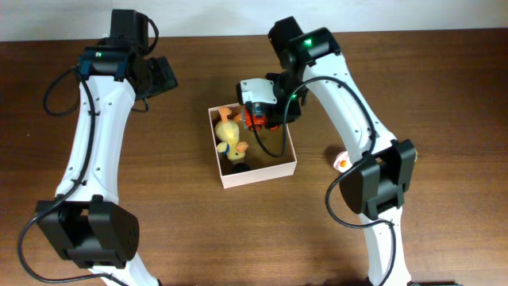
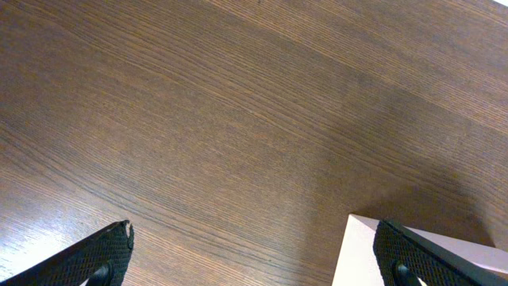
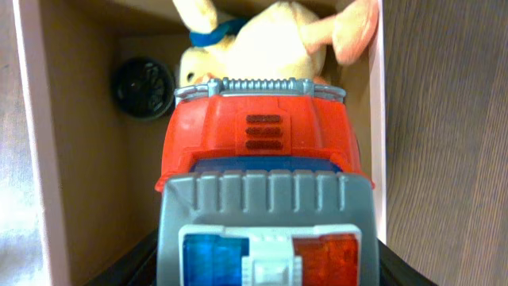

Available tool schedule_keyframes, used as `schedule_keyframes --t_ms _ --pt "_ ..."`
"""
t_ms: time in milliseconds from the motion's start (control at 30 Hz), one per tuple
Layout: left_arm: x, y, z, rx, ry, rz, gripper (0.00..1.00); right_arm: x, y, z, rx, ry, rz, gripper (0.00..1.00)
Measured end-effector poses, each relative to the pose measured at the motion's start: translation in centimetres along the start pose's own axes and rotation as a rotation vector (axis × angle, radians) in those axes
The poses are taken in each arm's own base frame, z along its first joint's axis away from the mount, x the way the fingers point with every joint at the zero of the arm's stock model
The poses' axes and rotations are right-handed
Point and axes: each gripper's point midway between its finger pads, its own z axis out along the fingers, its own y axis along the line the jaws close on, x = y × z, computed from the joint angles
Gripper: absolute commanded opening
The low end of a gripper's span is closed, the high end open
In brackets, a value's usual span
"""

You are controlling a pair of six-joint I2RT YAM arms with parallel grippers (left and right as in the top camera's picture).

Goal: Pack container
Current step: 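Carry the police car with the right gripper over the pink box, then lower the police car into the box beside the yellow duck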

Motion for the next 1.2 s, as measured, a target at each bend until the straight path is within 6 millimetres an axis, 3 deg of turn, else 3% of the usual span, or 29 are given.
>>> schedule_keyframes --t_ms 300,600,967,1200 --pt "0.0 0.0 0.0 0.000 0.000 0.000 0.99 -0.2 -0.7 1.5 0.003 -0.009 -0.016 0.56" --pt "0.0 0.0 0.0 0.000 0.000 0.000 0.99 0.6 -1.7 4.4 -0.007 -0.006 -0.014 0.56" --pt "0.0 0.0 0.0 0.000 0.000 0.000 0.99 1.7 -1.2 6.7 -0.031 0.001 -0.005 0.56" --pt "0.0 0.0 0.0 0.000 0.000 0.000 0.99 1.5 -1.8 6.7 -0.007 -0.007 -0.011 0.75"
